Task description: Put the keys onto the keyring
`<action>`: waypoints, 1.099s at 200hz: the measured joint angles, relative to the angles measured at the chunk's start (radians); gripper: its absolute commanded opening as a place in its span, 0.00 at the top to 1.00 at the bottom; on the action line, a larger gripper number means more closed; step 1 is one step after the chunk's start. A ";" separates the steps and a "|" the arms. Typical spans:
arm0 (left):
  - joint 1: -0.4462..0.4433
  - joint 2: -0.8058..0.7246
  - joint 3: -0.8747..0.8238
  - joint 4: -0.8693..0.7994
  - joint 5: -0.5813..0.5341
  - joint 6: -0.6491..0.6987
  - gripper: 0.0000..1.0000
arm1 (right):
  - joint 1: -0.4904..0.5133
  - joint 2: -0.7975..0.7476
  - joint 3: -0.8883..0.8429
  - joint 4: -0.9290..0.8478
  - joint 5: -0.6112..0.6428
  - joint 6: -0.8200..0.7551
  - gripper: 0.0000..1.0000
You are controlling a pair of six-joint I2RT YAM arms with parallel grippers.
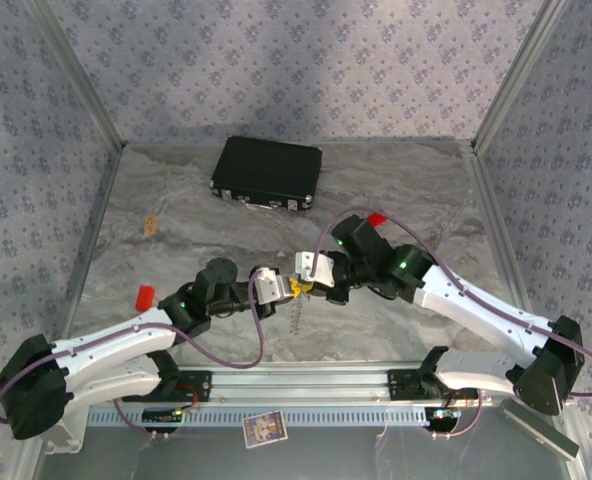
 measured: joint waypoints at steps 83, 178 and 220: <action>0.000 0.000 -0.071 0.165 0.042 -0.053 1.00 | -0.094 -0.155 -0.282 0.342 -0.172 0.207 0.71; 0.008 0.002 -0.080 0.208 0.049 -0.053 0.96 | -0.106 -0.150 -0.330 0.468 -0.225 0.291 1.00; 0.006 0.002 -0.072 0.175 0.034 -0.045 0.70 | -0.106 -0.145 -0.306 0.402 -0.227 0.261 1.00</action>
